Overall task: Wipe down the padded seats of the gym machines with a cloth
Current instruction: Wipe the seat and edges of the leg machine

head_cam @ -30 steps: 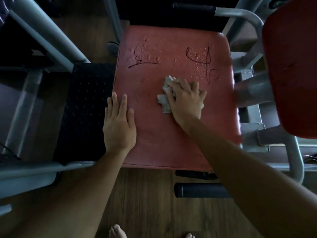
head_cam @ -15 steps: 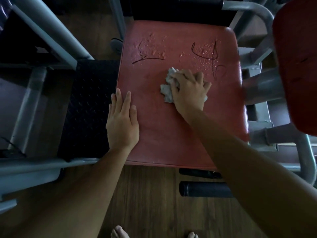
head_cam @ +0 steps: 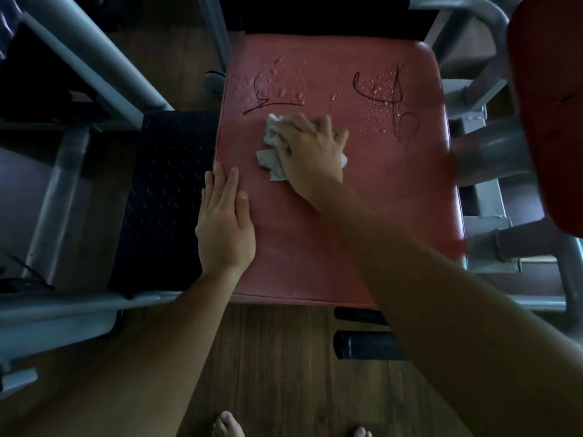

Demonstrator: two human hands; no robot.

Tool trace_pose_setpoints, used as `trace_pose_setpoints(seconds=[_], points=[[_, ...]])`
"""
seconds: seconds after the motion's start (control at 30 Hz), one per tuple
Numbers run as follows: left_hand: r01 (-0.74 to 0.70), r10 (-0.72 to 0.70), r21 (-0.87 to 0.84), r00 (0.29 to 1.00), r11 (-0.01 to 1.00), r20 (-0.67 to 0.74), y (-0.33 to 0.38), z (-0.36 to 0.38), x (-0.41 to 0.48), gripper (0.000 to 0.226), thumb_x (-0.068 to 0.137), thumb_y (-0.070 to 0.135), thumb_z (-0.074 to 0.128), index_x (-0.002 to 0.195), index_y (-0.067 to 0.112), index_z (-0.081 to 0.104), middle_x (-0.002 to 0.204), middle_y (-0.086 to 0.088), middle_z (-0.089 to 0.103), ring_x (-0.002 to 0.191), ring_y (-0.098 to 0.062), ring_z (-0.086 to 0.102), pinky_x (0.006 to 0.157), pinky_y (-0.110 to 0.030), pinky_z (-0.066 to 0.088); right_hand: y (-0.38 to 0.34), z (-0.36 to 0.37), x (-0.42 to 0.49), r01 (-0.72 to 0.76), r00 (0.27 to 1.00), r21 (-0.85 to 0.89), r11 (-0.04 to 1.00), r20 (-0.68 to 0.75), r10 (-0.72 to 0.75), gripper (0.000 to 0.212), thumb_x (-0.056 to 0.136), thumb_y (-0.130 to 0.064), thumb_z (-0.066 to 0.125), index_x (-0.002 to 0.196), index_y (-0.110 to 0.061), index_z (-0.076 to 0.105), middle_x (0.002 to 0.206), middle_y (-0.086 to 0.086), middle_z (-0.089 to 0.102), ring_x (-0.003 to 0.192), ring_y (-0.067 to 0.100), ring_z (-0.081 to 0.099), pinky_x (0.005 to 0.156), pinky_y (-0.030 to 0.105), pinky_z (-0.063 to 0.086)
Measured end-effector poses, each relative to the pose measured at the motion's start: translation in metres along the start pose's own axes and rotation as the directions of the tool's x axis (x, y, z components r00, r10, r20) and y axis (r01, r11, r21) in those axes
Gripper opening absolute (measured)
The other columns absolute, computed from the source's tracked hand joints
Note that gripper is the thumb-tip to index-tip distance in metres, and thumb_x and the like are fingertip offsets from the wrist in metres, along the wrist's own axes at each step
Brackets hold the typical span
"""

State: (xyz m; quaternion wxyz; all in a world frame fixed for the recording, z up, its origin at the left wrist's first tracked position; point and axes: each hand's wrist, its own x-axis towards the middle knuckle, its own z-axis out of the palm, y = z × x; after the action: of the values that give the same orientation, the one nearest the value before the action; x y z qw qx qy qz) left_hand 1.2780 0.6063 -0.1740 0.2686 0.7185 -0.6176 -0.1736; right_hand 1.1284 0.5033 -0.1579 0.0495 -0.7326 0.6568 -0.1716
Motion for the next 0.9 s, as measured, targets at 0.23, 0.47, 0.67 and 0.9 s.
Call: trace_pose_setpoints(seconds=[0.23,0.47,0.67,0.9], points=[[0.002,-0.005,-0.082,0.999,0.997,-0.035,-0.004,0.001,0.001,0.048,0.109,0.027,0.031,0.155,0.013,0.036,0.165,-0.002,0.025,0.154,-0.015,0.015,0.127,-0.034,0.013,0.034,-0.019,-0.060,0.274,0.961,0.041,0.961,0.021,-0.275,0.031,0.098,-0.049,0.049,0.121,-0.042,0.069,0.131,-0.019,0.062,0.110,0.022,0.052,0.085,0.041,0.034],[-0.058,0.056,-0.151,0.998,0.987,-0.016,-0.005,-0.002,0.002,0.046,0.108,0.030,0.033,0.150,0.020,0.046,0.166,-0.003,0.024,0.156,-0.019,0.012,0.128,-0.037,0.009,0.015,-0.031,-0.102,-0.175,0.984,-0.051,0.983,0.035,0.177,0.034,0.102,-0.047,0.045,0.131,-0.040,0.062,0.140,-0.019,0.054,0.116,0.024,0.047,0.094,0.044,0.036],[-0.090,0.098,-0.210,0.995,0.974,0.032,-0.004,-0.007,0.001,0.052,0.104,0.035,0.027,0.150,0.021,0.047,0.164,-0.003,0.030,0.156,-0.020,0.011,0.128,-0.038,0.002,-0.021,-0.029,-0.118,-0.441,0.898,-0.072,0.895,-0.018,0.441,0.037,0.105,-0.048,0.038,0.136,-0.039,0.056,0.143,-0.016,0.050,0.120,0.026,0.043,0.096,0.045,0.031],[-0.089,0.136,-0.382,0.986,0.920,0.098,-0.006,-0.020,-0.001,0.052,0.102,0.039,0.030,0.145,0.022,0.053,0.162,-0.003,0.033,0.156,-0.019,0.010,0.127,-0.035,-0.001,-0.048,-0.031,-0.139,-0.509,0.861,-0.082,0.857,-0.028,0.509,0.043,0.102,-0.057,0.036,0.139,-0.040,0.052,0.138,-0.014,0.050,0.120,0.024,0.041,0.094,0.046,0.029]])
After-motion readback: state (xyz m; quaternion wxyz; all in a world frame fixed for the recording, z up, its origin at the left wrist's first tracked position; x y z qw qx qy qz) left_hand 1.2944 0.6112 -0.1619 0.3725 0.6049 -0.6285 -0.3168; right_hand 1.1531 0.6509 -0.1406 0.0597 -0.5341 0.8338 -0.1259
